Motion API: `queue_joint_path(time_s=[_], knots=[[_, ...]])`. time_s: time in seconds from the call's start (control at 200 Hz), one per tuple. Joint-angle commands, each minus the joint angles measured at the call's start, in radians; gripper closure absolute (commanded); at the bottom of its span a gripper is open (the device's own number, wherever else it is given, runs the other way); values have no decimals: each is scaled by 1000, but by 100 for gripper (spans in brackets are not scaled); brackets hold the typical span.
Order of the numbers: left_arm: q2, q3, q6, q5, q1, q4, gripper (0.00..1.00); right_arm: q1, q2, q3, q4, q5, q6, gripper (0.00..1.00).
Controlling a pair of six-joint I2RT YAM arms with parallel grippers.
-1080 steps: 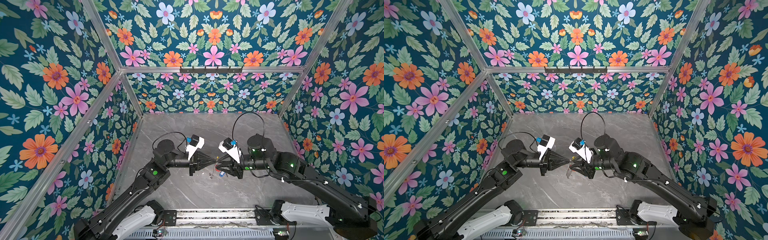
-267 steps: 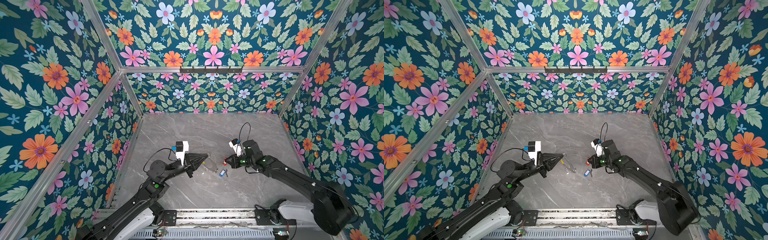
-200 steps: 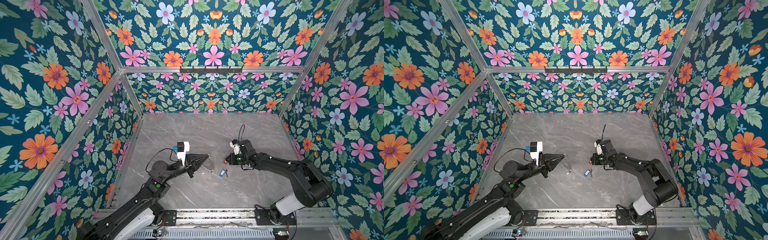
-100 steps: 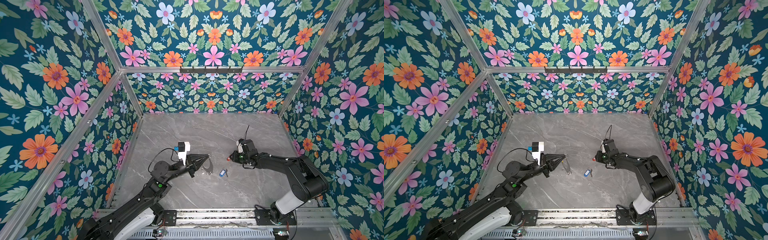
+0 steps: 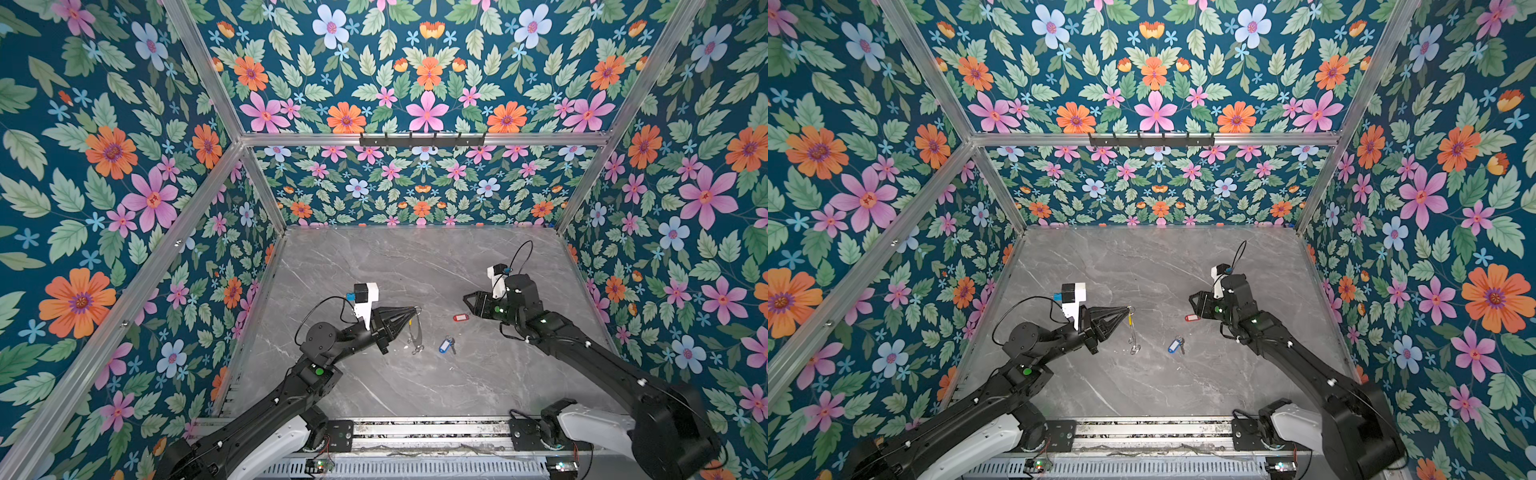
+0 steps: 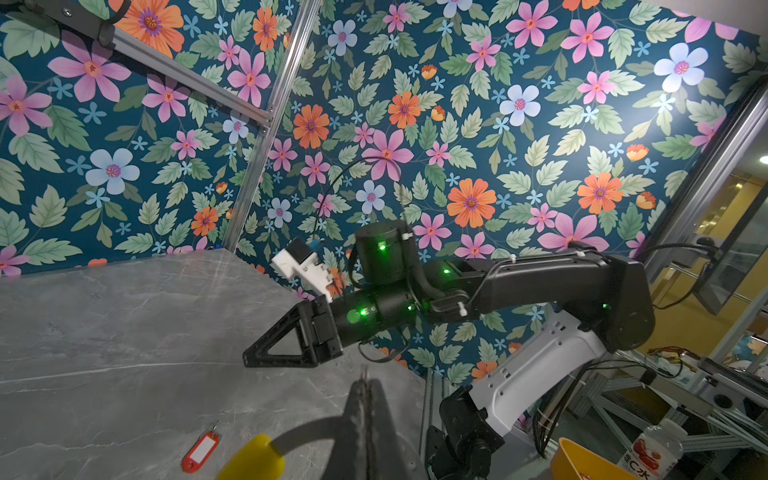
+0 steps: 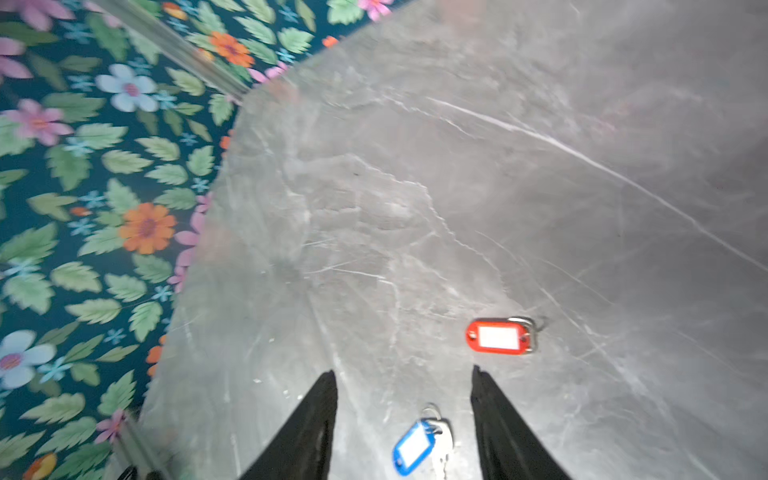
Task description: Remove the keys from the keyring
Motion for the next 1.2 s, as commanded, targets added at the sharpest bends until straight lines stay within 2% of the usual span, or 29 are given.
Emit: queue_joint_path(time_s=[0.0,0.185,0.27,0.435,0.555,0.68,0.74,0.84,0.885,1.0,1.195], knots=[[-5,16,25,-16,1,-14,100,83,-126,52,-52,-11,-105,46],[-8,37,54,-83,1,-66,100,261,-247,155,-105,-13,-196,45],[-3,52,65,-121,1,-98,100,349,-249,187,-117,-5,-238,44],[0,79,81,-187,2,-166,100,523,-209,228,-144,92,-345,44],[0,79,78,-180,2,-156,100,533,-154,237,-130,42,-354,43],[1,78,66,-152,2,-134,100,533,-102,237,-104,94,-362,42],[1,75,62,-162,1,-134,100,533,-77,237,-71,85,-358,41],[9,71,47,-170,2,-120,100,533,-28,242,-8,100,-339,30],[12,67,39,-172,1,-102,100,533,-16,232,34,120,-329,29],[18,58,17,-186,2,-79,100,535,20,224,107,158,-313,28],[29,59,-3,-182,2,-59,100,535,98,271,73,192,-329,31]])
